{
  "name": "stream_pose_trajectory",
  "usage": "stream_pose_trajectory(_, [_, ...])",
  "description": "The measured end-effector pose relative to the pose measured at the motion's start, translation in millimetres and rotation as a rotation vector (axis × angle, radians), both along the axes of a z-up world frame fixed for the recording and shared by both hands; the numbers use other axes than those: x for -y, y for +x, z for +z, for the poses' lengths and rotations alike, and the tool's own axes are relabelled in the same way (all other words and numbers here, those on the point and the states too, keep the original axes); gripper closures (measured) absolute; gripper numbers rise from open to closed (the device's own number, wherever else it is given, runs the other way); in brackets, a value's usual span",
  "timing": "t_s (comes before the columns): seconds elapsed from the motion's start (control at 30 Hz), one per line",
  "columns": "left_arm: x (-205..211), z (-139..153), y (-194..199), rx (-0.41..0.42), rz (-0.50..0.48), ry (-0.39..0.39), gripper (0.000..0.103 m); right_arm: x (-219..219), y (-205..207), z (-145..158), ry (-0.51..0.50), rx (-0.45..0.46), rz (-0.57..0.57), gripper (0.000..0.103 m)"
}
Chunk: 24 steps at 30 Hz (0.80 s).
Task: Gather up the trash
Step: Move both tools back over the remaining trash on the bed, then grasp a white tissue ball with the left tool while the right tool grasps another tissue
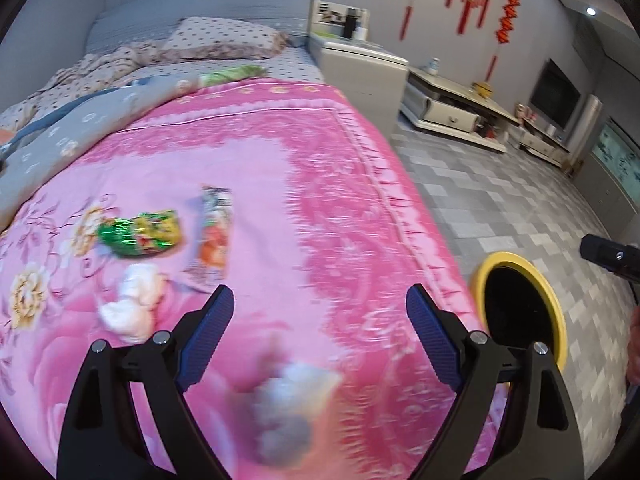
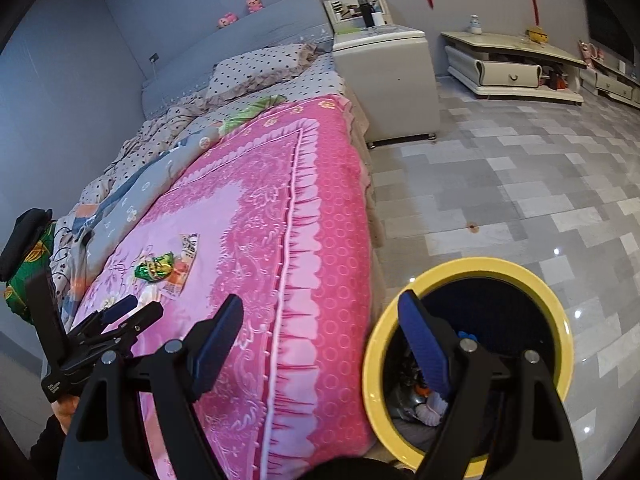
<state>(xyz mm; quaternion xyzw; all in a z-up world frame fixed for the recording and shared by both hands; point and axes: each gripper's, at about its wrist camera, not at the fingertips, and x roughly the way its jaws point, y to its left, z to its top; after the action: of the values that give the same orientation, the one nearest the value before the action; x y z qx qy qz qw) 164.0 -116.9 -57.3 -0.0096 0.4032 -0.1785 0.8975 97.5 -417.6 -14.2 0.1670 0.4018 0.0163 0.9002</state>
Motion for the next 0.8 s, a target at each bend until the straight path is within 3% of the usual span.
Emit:
stream_pose_trajectory(0.33, [-95.1, -15.5, 17.9, -0.016, 0.170, 0.057, 0.019, -96.7, 32.4, -6.8, -0.009, -0.020, 0.191, 0.027])
stream_pose_trajectory(0.8, [-135.3, -47.9, 42.9, -0.058, 0.286, 0.065, 0.019, -182.9, 29.7, -47.9, -0.065, -0.103, 0.334, 0.027])
